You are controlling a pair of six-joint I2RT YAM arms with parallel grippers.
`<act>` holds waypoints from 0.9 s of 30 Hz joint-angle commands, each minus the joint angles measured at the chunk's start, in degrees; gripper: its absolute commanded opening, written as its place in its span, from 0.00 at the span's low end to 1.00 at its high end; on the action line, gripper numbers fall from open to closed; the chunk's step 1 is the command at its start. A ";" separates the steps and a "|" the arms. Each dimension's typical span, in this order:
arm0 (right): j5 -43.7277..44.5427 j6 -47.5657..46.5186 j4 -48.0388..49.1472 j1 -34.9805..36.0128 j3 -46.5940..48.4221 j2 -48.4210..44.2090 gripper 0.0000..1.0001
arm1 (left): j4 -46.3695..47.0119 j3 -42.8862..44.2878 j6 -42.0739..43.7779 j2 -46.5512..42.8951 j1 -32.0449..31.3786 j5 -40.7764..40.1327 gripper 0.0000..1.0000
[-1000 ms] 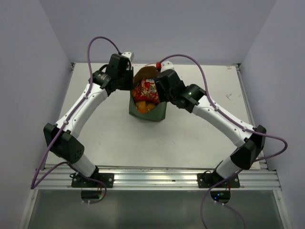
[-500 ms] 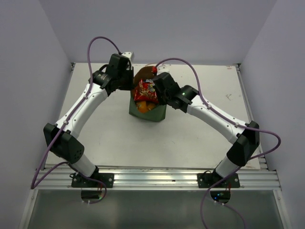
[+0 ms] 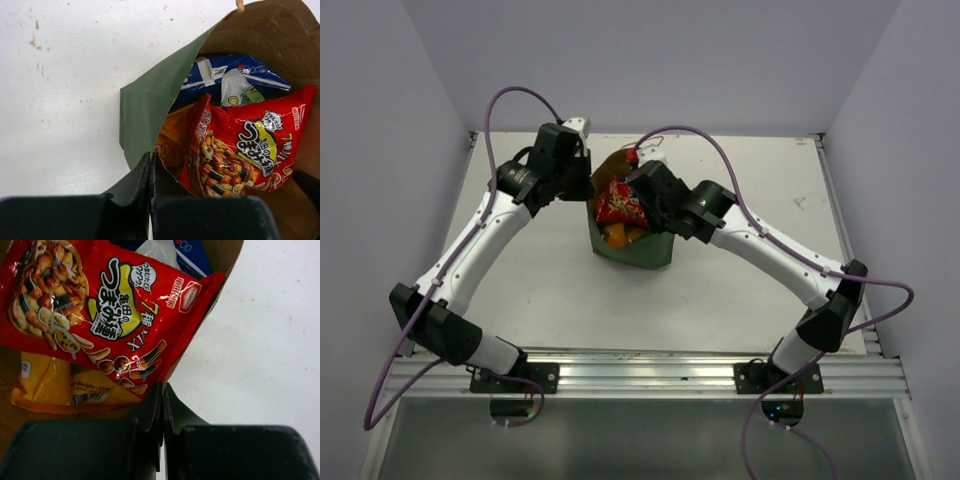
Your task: Place the snacks into the paper bag
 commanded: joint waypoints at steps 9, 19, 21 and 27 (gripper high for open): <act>6.66 12.44 -11.80 7.89 -0.69 -10.67 0.00 | -0.70 -7.30 -8.55 -15.23 -2.04 0.78 0.00; 4.47 16.67 -10.58 8.06 -11.32 -16.38 0.00 | -2.81 -11.43 -13.03 -16.30 -8.02 0.43 0.00; 4.38 17.54 -9.79 8.06 -14.40 -17.18 0.00 | -2.73 -12.40 -13.30 -16.30 -8.11 1.39 0.00; 4.90 17.81 -8.81 8.06 -17.31 -18.41 0.00 | -1.85 -13.98 -13.30 -15.95 -8.19 2.81 0.00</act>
